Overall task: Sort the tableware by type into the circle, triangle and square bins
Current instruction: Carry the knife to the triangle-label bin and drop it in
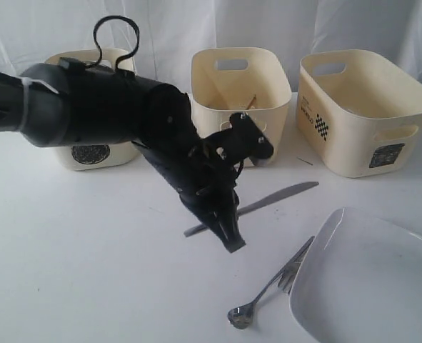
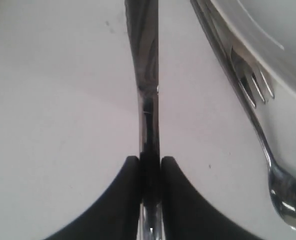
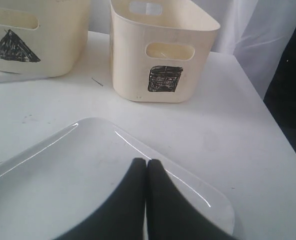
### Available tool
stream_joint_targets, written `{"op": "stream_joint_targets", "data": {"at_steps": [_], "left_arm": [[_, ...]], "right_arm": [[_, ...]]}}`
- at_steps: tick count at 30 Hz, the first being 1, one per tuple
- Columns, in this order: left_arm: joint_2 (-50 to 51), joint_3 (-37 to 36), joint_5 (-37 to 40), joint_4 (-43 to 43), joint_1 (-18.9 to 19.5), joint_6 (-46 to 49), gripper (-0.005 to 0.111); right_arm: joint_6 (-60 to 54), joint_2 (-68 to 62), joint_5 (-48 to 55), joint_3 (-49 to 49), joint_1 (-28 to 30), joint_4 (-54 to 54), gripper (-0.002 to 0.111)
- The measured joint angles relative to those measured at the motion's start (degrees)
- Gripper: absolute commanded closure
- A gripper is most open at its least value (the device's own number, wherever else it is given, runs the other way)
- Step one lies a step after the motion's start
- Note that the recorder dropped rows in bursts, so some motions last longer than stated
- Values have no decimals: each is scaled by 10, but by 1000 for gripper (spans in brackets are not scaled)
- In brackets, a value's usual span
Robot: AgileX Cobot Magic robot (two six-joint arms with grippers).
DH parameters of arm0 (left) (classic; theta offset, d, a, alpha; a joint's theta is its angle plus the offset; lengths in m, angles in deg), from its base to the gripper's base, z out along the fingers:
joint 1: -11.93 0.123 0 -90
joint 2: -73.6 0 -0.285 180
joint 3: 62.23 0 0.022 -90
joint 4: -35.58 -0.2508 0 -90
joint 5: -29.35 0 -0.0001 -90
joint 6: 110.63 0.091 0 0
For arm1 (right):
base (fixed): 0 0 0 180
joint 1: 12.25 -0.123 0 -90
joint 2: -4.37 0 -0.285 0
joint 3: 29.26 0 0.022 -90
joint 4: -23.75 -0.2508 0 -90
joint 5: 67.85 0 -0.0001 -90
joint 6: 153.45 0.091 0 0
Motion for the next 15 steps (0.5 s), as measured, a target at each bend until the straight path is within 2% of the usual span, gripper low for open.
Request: {"op": "stream_joint_targets", "data": {"at_steps": [3,9,15], "left_arm": [[-15,7,-45,-12,0,-21,107],[-17,65,-156,-49,2,-66,107],[13,125,-234,-55,35,-76,107]], "right_arm": [[0,0,0,0,0,0,108],[0,0,0,0,0,0,108],[0,0,0,0,0,0,108]]}}
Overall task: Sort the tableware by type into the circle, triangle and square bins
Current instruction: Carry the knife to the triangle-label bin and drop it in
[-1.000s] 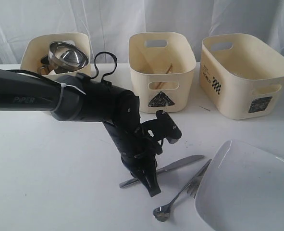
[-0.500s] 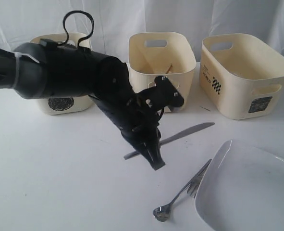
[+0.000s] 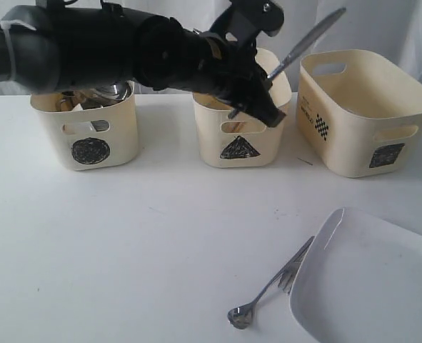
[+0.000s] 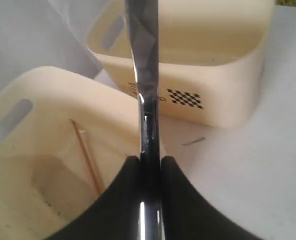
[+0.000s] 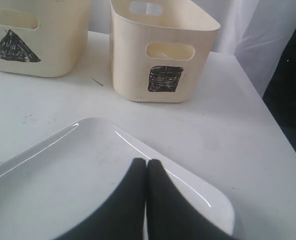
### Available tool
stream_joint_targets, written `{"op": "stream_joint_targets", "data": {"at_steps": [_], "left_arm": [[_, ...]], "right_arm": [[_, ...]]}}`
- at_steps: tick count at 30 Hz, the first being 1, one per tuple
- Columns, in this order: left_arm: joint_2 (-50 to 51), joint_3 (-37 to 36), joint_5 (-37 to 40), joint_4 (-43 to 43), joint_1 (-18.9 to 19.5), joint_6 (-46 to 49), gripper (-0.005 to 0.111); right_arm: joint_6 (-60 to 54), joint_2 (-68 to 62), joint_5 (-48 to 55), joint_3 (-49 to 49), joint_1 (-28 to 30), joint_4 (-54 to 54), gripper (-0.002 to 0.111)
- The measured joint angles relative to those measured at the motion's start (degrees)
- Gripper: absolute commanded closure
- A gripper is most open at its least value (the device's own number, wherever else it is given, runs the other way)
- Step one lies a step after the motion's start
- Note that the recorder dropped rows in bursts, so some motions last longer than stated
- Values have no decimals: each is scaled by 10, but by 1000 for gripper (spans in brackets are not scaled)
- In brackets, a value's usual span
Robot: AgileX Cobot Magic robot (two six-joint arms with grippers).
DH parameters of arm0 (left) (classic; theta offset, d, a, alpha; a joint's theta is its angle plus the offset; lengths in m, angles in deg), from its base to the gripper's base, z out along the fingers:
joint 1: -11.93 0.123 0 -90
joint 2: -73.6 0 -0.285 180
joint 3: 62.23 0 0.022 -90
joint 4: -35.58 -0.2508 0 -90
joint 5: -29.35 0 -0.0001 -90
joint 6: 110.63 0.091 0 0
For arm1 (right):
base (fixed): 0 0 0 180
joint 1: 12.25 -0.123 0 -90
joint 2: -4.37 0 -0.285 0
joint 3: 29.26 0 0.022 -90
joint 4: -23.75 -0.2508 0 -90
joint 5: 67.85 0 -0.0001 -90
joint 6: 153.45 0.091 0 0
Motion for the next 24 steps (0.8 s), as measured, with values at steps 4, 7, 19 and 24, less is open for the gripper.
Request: {"op": "stream_joint_targets", "data": {"at_steps": [4,7,19,24], "left_arm": [[31,25,-52,-2,24,-1,107],[60,58,-72,-2,35,-1,107],[176,159,-81,-2,78,11,85],[176,163,-83,0,82,11,61]], "right_arm": [[0,0,0,0,0,-1,108],[0,0,0,0,0,-1,108],[0,0,0,0,0,-1,108],[0,0,0,0,0,-1,108]]}}
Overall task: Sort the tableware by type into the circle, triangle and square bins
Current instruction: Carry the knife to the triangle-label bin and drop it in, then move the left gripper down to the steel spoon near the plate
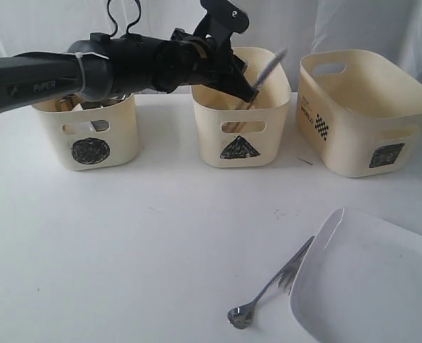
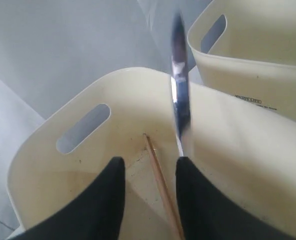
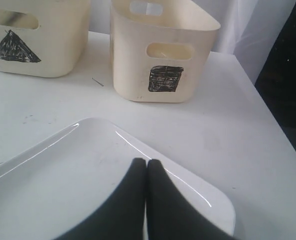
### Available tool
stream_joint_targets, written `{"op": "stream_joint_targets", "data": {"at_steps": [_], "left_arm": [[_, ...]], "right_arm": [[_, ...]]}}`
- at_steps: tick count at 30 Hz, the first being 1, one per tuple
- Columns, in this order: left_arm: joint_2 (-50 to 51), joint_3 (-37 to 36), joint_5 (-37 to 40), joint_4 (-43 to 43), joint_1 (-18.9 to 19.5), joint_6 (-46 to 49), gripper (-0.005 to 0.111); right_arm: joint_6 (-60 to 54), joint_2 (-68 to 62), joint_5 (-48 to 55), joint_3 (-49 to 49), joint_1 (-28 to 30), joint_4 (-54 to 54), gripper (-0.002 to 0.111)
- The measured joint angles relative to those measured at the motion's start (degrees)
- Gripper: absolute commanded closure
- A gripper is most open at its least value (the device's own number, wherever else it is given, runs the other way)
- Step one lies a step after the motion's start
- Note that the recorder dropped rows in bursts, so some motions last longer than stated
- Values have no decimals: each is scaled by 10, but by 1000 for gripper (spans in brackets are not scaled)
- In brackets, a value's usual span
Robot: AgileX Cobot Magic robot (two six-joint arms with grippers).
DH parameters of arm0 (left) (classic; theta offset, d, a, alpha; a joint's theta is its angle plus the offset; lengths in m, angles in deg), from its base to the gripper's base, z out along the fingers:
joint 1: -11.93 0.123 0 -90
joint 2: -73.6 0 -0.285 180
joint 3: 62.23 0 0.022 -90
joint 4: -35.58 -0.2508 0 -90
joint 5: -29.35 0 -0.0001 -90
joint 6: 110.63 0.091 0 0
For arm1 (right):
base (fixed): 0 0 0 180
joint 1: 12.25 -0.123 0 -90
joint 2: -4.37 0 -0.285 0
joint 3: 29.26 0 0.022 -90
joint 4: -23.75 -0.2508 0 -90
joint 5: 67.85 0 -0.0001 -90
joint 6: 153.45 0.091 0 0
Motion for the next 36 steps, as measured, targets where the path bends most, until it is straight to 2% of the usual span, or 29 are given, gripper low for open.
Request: {"op": "stream_joint_targets", "data": {"at_steps": [3,6,17,22,26,31,36], "left_arm": [[-1,0,6,1,1,-1,61],[-12,0,55,7,1,-4,61],[-92,0,357,16,1,-14,61],[-130,-33,403,75,1,-5,61],[-163,-95,426,114,-1,-2,61],[-187,-175,463,144,-31,-1,61],[-198,-241,482,150,-105,1,61]], "right_arm": [[0,0,0,0,0,0,108],[0,0,0,0,0,0,108],[0,0,0,0,0,0,108],[0,0,0,0,0,0,108],[0,0,0,0,0,0,108],[0,0,0,0,0,0,108],[0,0,0,0,0,0,108]]}}
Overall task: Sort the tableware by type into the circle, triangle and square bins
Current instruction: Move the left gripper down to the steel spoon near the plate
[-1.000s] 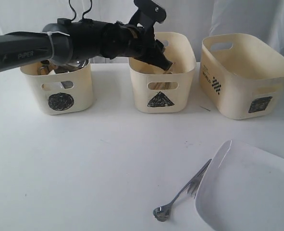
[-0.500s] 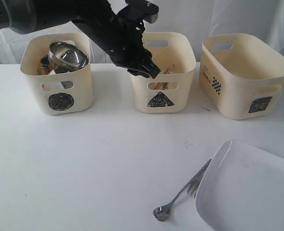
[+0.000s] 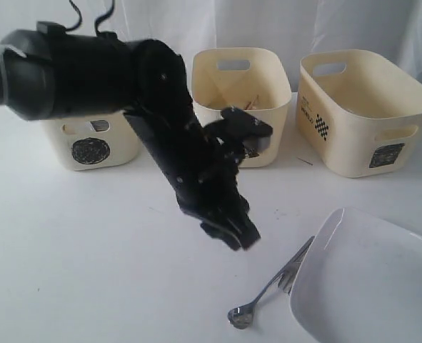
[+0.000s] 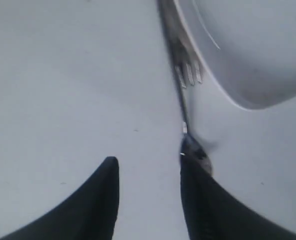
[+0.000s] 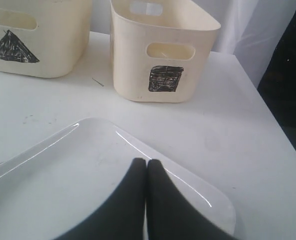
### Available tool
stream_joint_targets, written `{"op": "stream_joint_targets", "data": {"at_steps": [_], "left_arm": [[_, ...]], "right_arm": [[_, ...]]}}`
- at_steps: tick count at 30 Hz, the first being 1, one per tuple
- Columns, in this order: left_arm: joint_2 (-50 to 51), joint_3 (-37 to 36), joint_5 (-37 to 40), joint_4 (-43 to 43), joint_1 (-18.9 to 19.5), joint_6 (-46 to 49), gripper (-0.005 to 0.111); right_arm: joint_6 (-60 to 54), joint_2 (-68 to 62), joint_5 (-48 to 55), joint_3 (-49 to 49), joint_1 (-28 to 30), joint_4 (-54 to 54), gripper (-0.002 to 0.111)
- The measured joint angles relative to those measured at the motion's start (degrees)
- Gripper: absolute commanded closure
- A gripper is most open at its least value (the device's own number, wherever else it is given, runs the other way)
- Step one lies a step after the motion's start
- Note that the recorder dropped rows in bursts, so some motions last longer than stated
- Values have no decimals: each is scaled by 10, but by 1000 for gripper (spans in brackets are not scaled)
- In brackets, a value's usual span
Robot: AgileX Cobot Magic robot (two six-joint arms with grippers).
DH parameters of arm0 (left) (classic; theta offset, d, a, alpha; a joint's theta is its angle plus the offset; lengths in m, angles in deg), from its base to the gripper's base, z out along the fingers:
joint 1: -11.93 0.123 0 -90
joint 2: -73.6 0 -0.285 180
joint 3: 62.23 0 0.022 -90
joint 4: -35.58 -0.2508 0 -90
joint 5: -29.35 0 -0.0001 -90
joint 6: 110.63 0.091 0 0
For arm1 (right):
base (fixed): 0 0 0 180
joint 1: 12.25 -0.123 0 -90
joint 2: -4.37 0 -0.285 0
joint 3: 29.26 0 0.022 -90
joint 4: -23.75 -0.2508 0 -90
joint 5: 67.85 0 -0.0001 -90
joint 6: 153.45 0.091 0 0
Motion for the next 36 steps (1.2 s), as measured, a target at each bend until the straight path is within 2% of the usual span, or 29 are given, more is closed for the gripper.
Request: {"op": "stream_joint_targets", "data": {"at_steps": [4,8,15,36], "left_arm": [[0,-14,-5,-2,-51,0,61],[0,-14,-30,-17,-74,-11,59],[4,-14,-92,-26,-77,-39,45],[84,-14,-123,-4,-77,-61,45]], "right_arm": [[0,0,0,0,0,0,108],[0,0,0,0,0,0,108],[0,0,0,0,0,0,108],[0,0,0,0,0,0,108]]}}
